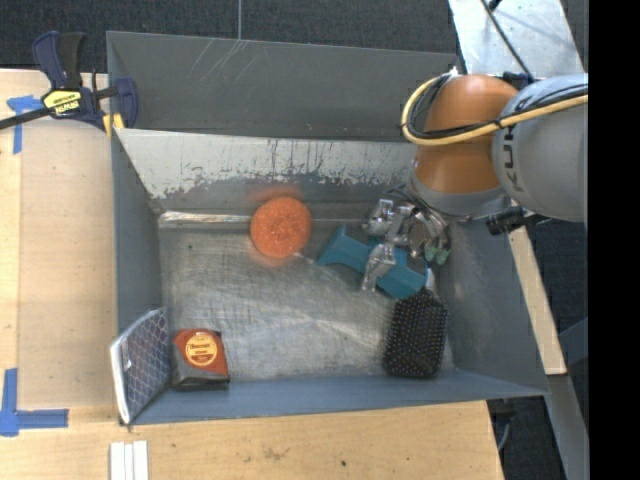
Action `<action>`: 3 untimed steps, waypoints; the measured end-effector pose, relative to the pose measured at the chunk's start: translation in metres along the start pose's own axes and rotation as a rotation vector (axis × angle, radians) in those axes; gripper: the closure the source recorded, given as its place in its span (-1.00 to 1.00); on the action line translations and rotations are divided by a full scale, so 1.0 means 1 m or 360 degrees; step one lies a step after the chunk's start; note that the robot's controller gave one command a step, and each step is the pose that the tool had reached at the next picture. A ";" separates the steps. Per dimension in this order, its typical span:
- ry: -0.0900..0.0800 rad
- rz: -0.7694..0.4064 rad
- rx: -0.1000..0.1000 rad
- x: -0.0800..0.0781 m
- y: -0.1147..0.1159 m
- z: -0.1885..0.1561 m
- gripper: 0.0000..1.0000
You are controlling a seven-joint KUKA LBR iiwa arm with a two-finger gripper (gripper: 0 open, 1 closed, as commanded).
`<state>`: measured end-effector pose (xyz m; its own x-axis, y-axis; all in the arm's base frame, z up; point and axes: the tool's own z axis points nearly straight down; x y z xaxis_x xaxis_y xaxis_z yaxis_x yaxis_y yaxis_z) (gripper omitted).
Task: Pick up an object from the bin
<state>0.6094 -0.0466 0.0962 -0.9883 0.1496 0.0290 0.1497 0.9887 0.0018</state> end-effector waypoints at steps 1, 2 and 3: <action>0.0000 0.0000 0.0000 0.000 0.000 0.000 1.00; 0.0001 0.0000 0.0000 0.001 0.000 -0.002 1.00; -0.0006 -0.0004 0.0001 0.004 0.000 -0.014 1.00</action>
Offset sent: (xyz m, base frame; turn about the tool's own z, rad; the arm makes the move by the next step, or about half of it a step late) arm 0.0000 -0.0002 0.0588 0.0000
